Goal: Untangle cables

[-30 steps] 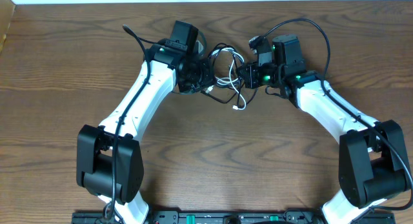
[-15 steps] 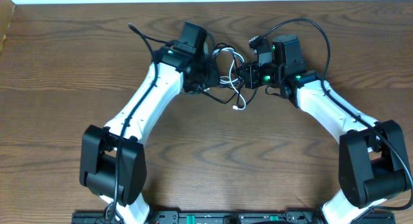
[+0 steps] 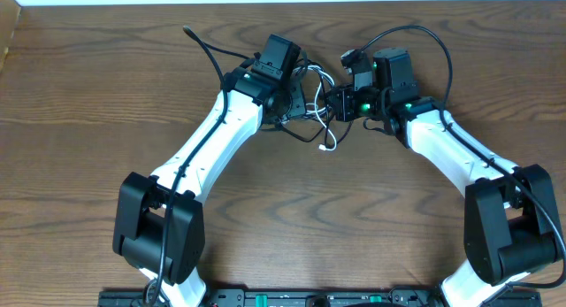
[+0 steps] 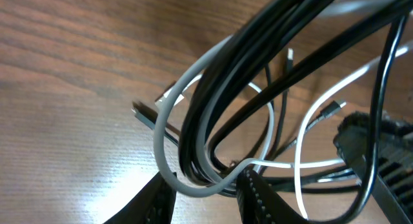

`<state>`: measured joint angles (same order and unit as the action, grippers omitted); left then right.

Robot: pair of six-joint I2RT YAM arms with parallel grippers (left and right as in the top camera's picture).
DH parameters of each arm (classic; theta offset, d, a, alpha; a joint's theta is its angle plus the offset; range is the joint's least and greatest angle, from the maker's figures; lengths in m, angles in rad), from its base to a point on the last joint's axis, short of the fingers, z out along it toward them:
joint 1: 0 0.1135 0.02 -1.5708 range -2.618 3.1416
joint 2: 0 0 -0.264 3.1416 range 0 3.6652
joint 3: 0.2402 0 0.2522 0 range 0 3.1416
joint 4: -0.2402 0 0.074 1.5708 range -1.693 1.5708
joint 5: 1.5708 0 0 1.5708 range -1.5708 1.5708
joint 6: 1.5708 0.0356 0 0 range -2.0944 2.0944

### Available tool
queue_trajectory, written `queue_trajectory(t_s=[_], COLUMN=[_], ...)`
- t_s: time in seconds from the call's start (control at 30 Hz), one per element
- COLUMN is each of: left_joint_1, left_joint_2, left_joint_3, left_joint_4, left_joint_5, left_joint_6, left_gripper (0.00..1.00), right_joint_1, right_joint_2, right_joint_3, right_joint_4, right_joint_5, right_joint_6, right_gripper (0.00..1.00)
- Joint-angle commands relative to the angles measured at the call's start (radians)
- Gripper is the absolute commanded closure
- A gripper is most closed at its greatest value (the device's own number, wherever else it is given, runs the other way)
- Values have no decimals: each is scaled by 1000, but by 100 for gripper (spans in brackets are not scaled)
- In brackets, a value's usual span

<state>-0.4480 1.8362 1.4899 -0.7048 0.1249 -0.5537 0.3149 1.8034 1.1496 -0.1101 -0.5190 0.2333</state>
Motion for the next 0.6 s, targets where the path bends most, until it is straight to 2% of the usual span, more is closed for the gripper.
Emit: queue_trajectory(t_s=[0.0, 0.3, 0.33, 0.43, 0.47, 0.57], left_joint_1=[2, 1, 1, -3, -8, -13], left_joint_2=[-26, -19, -16, 3, 12, 13], left_joint_3=[-2, -2, -2, -3, -3, -3], left_joint_4=[16, 41, 40, 40, 40, 42], left_joint_5=[-59, -58, -58, -55, -54, -54], left_joint_6=[-6, -6, -6, -10, -10, -9], left_gripper=[66, 65, 62, 62, 69, 81], right_joint_1=[1, 1, 1, 1, 1, 1], right_joint_2=[-18, -18, -18, -18, -18, -18], right_joint_3=[8, 8, 8, 8, 8, 8], right_joint_4=[0, 0, 0, 0, 0, -3], right_joint_5=[-11, -11, -11, -11, -11, -11], right_joint_6=[-11, -10, -10, -10, -10, -11], right_gripper=[99, 99, 99, 99, 99, 99])
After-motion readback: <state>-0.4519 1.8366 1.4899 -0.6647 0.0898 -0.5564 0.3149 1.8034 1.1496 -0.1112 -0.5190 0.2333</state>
